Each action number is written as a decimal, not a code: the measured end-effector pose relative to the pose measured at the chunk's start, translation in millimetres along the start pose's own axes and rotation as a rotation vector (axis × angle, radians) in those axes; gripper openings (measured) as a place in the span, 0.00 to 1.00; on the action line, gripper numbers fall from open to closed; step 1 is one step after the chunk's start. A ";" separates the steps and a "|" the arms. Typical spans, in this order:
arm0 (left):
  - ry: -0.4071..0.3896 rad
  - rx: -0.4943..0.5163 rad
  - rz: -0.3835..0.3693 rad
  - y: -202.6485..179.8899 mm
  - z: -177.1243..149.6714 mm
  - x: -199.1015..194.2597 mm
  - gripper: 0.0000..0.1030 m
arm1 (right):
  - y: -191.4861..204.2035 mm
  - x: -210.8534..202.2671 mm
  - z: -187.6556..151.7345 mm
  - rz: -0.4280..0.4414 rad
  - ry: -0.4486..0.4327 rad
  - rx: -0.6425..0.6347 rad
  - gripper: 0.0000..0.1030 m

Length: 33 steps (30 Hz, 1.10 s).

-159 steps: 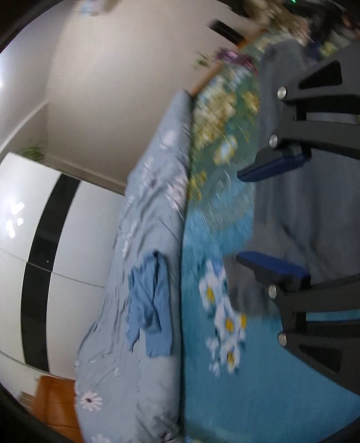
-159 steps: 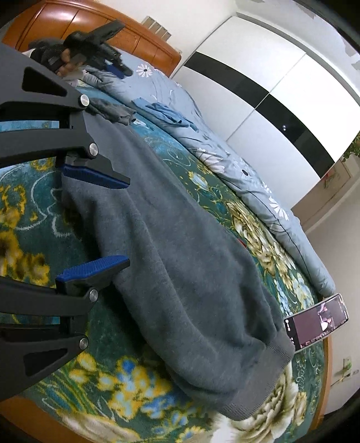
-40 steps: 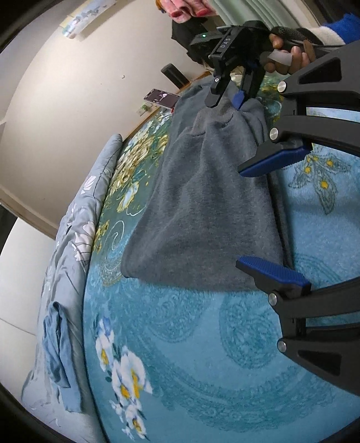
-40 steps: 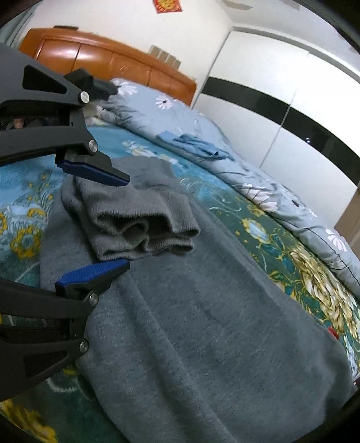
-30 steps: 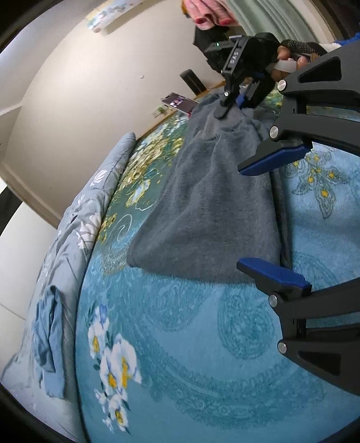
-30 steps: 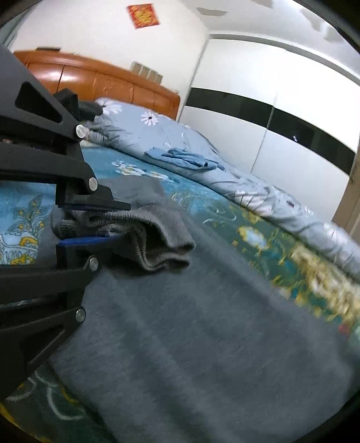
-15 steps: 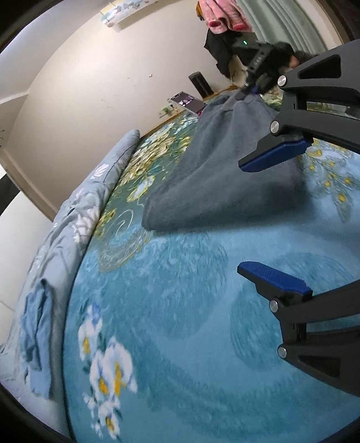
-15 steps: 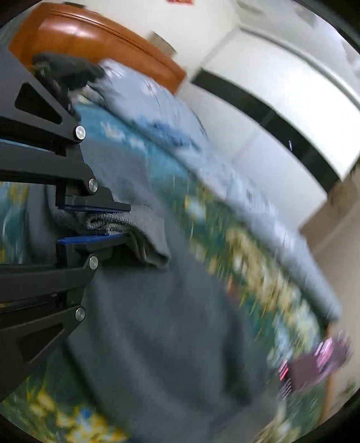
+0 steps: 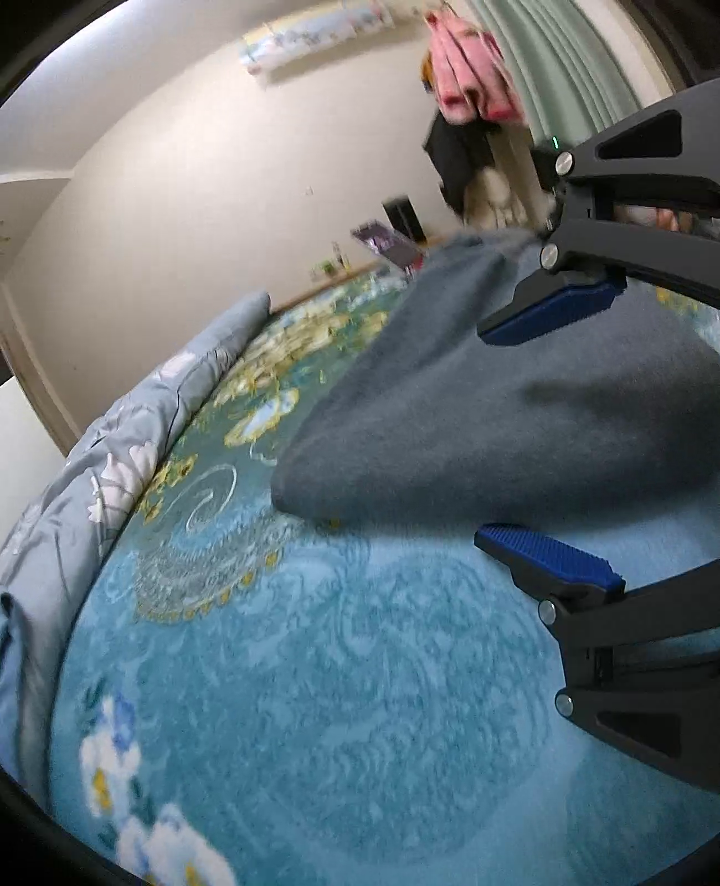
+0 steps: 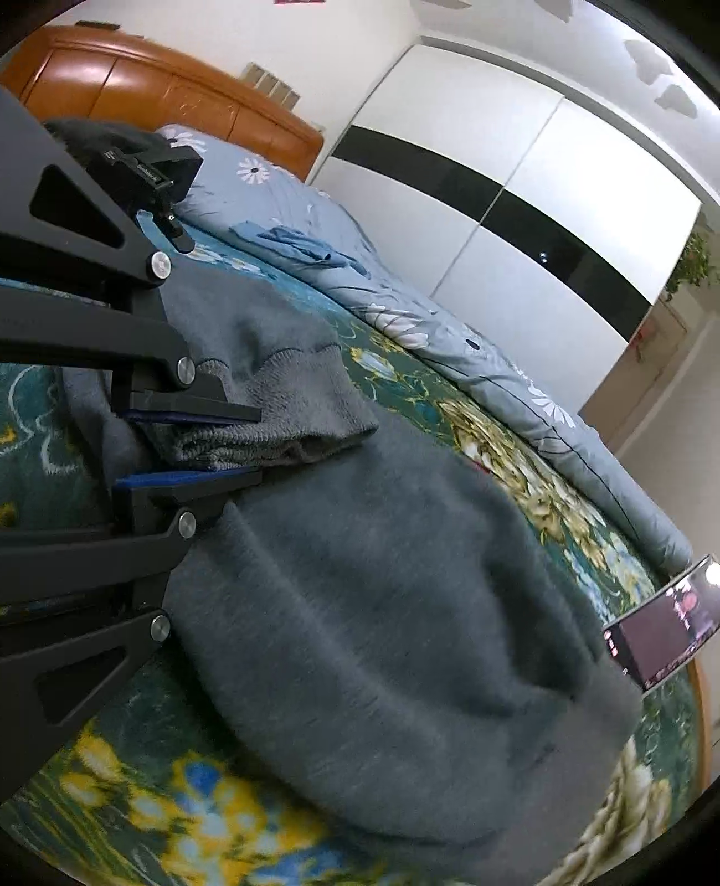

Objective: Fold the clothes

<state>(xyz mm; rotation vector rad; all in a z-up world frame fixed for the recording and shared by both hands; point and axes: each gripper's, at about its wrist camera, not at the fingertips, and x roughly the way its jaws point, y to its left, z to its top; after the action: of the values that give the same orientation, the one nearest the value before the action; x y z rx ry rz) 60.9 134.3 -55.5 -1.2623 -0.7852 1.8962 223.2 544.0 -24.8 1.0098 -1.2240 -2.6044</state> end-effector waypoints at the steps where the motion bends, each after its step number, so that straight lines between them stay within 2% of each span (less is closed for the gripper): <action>1: 0.000 -0.011 -0.004 0.7 1.4 1.5 0.65 | -1.2 0.6 0.3 0.002 0.001 0.009 0.14; 4: -0.004 -0.043 -0.014 3.0 4.3 5.2 0.43 | -3.4 1.1 1.5 0.006 0.004 0.030 0.14; 6: -0.012 -0.086 -0.024 10.5 3.2 5.1 0.19 | -4.4 0.1 1.5 0.008 0.007 0.041 0.14; 8: -0.026 -0.115 -0.040 15.9 1.1 3.5 0.13 | -4.7 0.4 1.2 0.006 0.012 0.051 0.14; 13: -0.091 -0.115 -0.070 9.8 1.9 -7.7 0.09 | 4.9 0.4 3.1 -0.024 0.022 0.043 0.14; 19: -0.163 -0.100 -0.122 6.0 16.4 -34.8 0.09 | 36.2 4.2 0.1 -0.036 0.038 -0.012 0.14; 23: -0.214 -0.116 -0.119 20.8 22.9 -67.4 0.08 | 62.1 19.0 -9.1 -0.001 0.083 -0.052 0.14; 27: -0.264 -0.117 -0.074 36.2 22.0 -116.2 0.08 | 90.0 44.2 -21.6 0.060 0.144 -0.084 0.14; 31: -0.333 -0.071 0.007 44.7 16.2 -168.9 0.08 | 125.3 71.4 -37.1 0.145 0.219 -0.137 0.14; 33: -0.339 -0.077 0.052 55.9 14.2 -182.8 0.09 | 138.3 84.6 -46.1 0.180 0.256 -0.157 0.14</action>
<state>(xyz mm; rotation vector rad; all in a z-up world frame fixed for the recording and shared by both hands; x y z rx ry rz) 83.2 -48.9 -3.7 -1.0256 -1.0155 2.1733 159.4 391.6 8.2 1.1048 -0.9847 -2.3082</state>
